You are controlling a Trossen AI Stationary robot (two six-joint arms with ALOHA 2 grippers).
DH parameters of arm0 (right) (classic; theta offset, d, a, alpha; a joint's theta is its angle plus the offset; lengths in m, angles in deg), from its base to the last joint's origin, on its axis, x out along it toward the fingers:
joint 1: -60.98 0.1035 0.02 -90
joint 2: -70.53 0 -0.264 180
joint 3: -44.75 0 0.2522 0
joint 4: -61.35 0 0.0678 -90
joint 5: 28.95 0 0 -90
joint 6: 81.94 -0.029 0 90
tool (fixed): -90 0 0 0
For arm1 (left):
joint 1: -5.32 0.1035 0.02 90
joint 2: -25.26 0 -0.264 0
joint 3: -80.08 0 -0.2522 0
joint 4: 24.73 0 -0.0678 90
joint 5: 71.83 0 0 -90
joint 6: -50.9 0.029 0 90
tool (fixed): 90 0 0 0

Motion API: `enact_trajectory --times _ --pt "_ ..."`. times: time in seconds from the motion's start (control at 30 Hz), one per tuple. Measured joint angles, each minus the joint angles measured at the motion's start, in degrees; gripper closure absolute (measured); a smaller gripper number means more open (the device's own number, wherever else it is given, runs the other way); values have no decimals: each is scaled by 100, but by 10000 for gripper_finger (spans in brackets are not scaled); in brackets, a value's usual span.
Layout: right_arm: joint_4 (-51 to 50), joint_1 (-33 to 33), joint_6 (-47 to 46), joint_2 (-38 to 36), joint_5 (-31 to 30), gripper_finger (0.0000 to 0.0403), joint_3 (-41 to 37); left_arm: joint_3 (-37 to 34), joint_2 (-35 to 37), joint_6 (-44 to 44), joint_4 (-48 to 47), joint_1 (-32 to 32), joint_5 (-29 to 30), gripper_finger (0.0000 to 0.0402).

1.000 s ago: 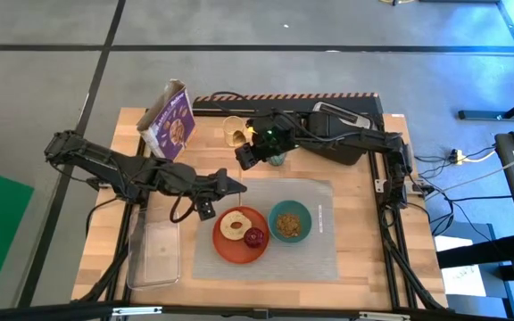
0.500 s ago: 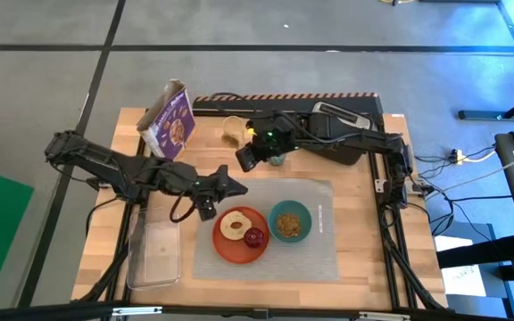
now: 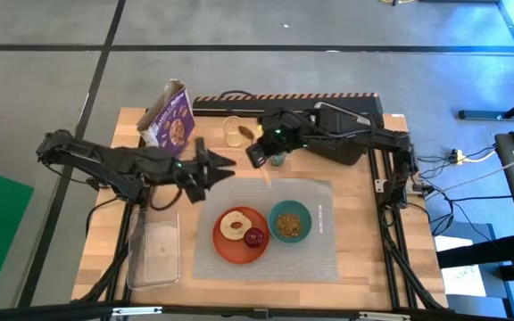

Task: Arrange a breakfast setting
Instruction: Put the spoon beside the blue bowl on the placemat

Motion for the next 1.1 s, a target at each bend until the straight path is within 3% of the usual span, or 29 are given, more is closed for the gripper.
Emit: enact_trajectory --times 0.17,0.33,0.5,0.7,1.1 --pt "-841 135 -54 -315 -520 401 0 0 513 -1112 -216 299 -35 242" --pt "-1655 470 -394 -563 -1123 401 0 2 847 -2468 -997 848 -601 243" --pt "-2340 826 -1051 -855 -1774 401 -424 0 867 -3187 -1596 1327 -994 243" --pt "-1888 1151 -1902 -1681 -1807 401 -2118 0 842 -3445 -1467 1527 -1020 243" --pt "1064 1630 -3030 -4242 -1529 402 -6348 0 618 -3571 -1261 1898 -1163 244"
